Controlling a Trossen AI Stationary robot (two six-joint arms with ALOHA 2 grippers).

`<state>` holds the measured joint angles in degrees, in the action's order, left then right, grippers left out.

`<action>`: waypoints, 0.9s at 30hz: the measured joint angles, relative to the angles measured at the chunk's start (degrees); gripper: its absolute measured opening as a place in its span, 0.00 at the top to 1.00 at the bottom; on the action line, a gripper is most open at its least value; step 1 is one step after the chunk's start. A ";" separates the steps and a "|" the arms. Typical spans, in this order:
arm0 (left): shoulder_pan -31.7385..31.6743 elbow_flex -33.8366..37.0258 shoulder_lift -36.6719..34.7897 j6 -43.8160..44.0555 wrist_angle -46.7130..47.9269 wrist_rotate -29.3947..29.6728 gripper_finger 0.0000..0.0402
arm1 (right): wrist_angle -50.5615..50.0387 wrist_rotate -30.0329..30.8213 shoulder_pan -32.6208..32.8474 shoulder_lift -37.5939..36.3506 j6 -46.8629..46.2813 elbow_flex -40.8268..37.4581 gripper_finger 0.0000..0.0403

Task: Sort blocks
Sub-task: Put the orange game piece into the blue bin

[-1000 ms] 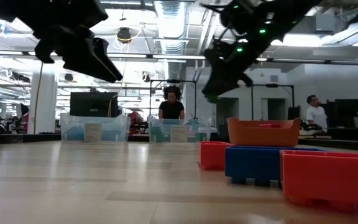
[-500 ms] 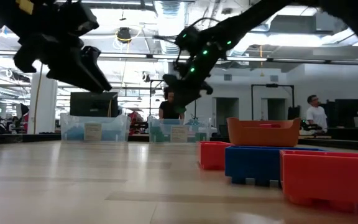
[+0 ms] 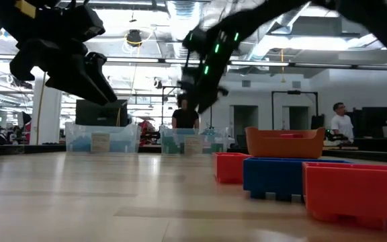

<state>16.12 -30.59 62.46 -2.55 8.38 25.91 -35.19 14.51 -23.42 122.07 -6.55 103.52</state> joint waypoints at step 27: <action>1.51 -13.26 16.89 -14.91 0.40 -18.32 0.57 | -43.14 13.27 50.16 -7.80 -46.14 -1.89 0.39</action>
<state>17.63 -43.85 79.34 -17.46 8.77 7.60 -78.34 27.78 26.74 114.27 -52.69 101.63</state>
